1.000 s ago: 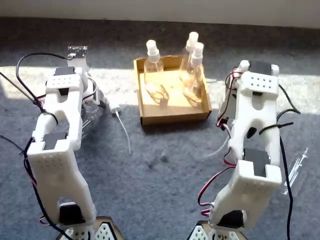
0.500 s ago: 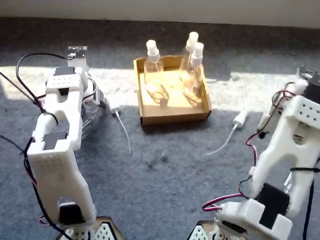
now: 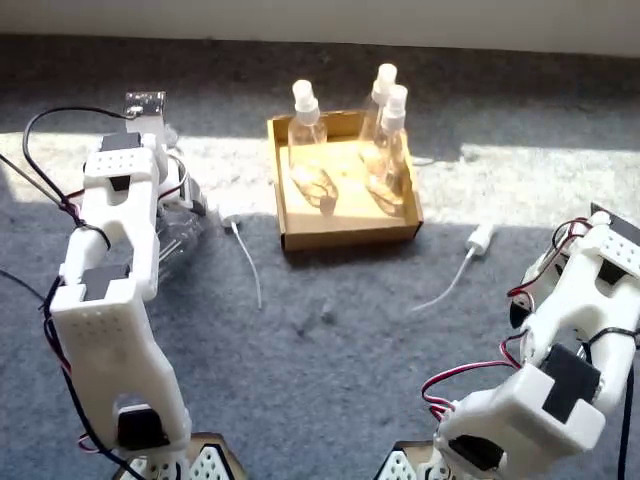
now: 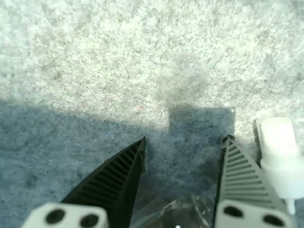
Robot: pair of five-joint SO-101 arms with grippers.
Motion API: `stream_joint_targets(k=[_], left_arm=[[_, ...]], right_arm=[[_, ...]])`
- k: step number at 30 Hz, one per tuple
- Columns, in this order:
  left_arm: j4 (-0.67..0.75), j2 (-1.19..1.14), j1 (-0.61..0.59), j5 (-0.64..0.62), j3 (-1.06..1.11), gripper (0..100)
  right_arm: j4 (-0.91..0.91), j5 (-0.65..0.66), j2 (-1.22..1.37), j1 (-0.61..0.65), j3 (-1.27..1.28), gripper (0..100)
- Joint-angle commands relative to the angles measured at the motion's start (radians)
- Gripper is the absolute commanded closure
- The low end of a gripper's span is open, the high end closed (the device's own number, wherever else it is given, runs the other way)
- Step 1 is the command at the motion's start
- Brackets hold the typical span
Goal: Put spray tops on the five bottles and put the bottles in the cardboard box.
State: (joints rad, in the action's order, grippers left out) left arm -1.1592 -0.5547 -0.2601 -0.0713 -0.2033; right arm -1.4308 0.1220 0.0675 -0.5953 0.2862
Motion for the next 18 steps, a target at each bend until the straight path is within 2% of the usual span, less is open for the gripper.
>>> stream_joint_targets(k=[1,6,9,12,18], left_arm=[[-0.018,0.042,-0.002,0.008,-0.047,76],[-0.034,0.042,-0.007,0.008,-0.088,76],[-0.084,0.042,-0.008,0.008,-0.136,76],[-0.120,0.041,-0.004,0.008,-0.174,76],[-0.138,0.039,-0.008,0.008,-0.180,76]], right_arm=[[-0.002,0.005,-0.007,-0.035,-0.105,62.3],[-0.090,0.005,-0.016,-0.088,-0.312,62.3],[-0.010,-0.002,-0.015,-0.130,-0.381,62.3],[0.101,-0.069,0.002,-0.147,-0.354,62.3],[0.133,-0.080,0.183,-0.142,-0.346,62.3]])
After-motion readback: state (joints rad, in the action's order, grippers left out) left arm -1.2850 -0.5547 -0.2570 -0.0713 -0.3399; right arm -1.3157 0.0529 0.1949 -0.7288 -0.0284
